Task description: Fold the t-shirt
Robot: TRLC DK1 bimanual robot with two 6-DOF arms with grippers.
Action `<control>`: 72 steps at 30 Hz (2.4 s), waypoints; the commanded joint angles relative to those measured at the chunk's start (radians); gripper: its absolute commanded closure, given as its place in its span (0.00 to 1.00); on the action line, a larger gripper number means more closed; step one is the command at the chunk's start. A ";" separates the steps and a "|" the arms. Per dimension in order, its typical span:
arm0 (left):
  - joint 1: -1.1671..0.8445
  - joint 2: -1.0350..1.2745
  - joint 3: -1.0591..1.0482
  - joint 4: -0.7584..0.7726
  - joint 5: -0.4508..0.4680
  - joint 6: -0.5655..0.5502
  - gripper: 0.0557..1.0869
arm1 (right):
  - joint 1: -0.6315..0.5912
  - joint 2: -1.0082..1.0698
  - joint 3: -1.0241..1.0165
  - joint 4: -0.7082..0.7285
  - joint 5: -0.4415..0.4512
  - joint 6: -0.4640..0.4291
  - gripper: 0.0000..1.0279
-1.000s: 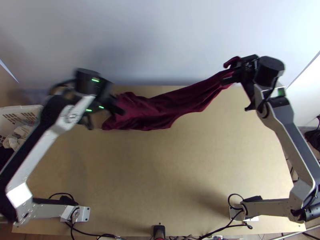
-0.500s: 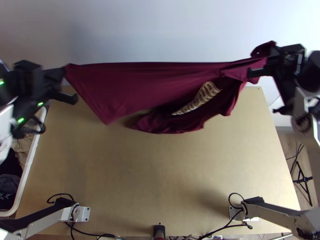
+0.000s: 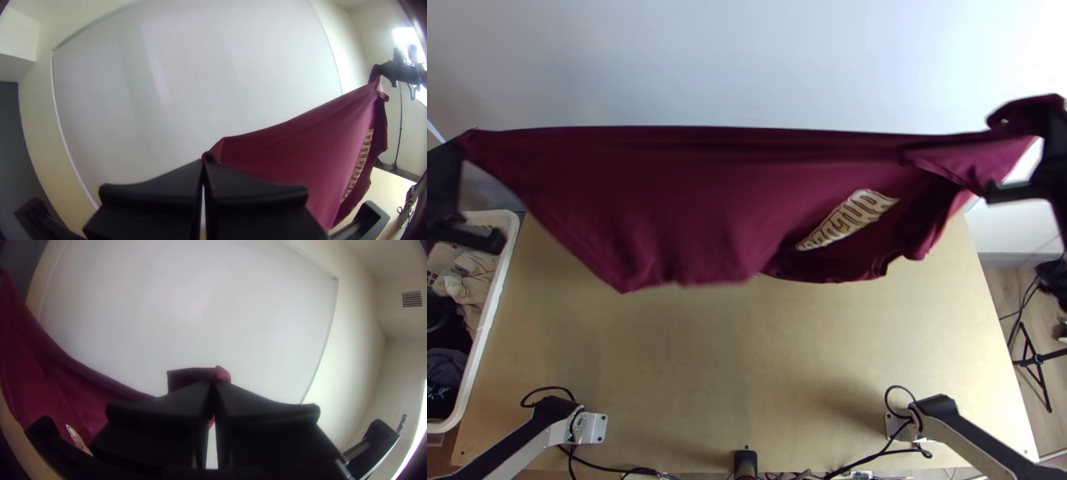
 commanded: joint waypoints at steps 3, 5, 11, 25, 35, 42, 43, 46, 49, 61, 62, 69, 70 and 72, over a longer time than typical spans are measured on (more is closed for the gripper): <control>0.003 -0.130 0.002 0.023 -0.001 0.034 0.96 | 0.030 -0.175 -0.023 0.029 -0.003 -0.119 0.97; 0.004 -0.155 0.004 0.033 -0.001 0.044 0.96 | 0.035 -0.200 -0.020 0.032 -0.009 -0.132 0.97; 0.007 -0.217 0.005 0.023 0.002 0.090 0.96 | 0.038 -0.264 0.008 0.025 -0.043 -0.157 0.97; 0.219 -0.340 -0.011 -0.109 0.256 0.093 0.96 | -0.047 -0.388 0.055 -0.212 -0.167 -0.148 0.97; 0.283 -0.363 -0.283 -0.068 0.283 0.015 0.96 | -0.071 -0.396 -0.196 -0.159 -0.178 0.001 0.97; 0.283 -0.337 -0.531 0.016 0.283 -0.014 0.96 | -0.071 -0.341 -0.380 -0.088 -0.177 0.090 0.97; 0.283 -0.323 -0.558 0.029 0.283 -0.017 0.96 | -0.071 -0.330 -0.403 -0.082 -0.177 0.093 0.97; 0.279 -0.271 -0.627 0.073 0.281 -0.034 0.96 | -0.071 -0.285 -0.469 -0.033 -0.175 0.113 0.97; 0.274 -0.216 -0.683 0.122 0.281 -0.052 0.96 | -0.071 -0.232 -0.517 0.013 -0.175 0.141 0.97; 0.197 0.036 -0.849 0.405 0.223 -0.103 0.96 | -0.087 0.090 -0.635 0.276 -0.177 0.184 0.97; 0.193 0.060 -0.854 0.429 0.221 -0.106 0.96 | -0.087 0.123 -0.635 0.300 -0.175 0.184 0.97; 0.154 0.266 -0.847 0.615 0.164 -0.127 0.96 | -0.091 0.345 -0.595 0.427 -0.175 0.184 0.97; 0.147 0.296 -0.841 0.633 0.163 -0.131 0.96 | -0.091 0.377 -0.583 0.441 -0.175 0.184 0.97; 0.136 0.358 -0.826 0.662 0.157 -0.134 0.96 | -0.091 0.440 -0.557 0.461 -0.177 0.184 0.97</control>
